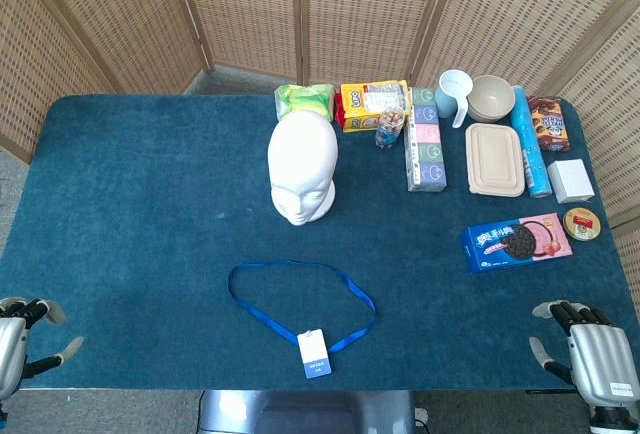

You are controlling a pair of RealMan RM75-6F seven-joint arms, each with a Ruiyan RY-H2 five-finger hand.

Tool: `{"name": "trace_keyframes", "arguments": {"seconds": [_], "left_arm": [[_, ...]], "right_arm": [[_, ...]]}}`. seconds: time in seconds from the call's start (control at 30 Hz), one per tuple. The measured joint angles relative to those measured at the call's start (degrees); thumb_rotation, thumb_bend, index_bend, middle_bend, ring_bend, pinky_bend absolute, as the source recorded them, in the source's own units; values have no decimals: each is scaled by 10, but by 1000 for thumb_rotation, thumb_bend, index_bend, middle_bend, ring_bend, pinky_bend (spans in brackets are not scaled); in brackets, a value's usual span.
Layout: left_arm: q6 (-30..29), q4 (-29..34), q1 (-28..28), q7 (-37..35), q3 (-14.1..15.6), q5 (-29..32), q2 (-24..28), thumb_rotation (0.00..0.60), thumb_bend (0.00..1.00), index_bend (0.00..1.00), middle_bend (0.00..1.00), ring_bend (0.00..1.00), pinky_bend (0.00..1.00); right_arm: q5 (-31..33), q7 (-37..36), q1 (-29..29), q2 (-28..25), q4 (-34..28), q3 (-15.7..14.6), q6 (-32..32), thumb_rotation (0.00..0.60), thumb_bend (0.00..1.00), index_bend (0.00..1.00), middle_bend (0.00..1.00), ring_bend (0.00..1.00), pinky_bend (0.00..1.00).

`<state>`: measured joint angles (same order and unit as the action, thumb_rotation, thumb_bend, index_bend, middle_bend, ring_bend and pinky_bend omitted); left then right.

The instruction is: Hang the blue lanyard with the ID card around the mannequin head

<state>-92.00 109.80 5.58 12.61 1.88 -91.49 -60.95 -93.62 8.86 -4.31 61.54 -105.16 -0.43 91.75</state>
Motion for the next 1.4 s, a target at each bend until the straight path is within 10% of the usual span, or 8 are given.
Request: {"name": "trace_keyframes", "arguments": {"seconds": [0.83,1.17,1.4], "left_arm": [[48,18,-41,37,-26,34,-5,507,180,534,542,474,272],[76,26,-68,58,-44,68,-15,511,180,534,542,474,272],[91,25,-83,69,-54,89,-22,509,180,534,542,474,272]], "right_arm": [[49,11,89,23,-13,52,-107,600,333,425,464,449,459],[105,50,169,75,-9,90,-190,600,322,425,724,890,936],[151,107,207,127,-6,110,-218,599,291,428,913,1000,1000]]}}
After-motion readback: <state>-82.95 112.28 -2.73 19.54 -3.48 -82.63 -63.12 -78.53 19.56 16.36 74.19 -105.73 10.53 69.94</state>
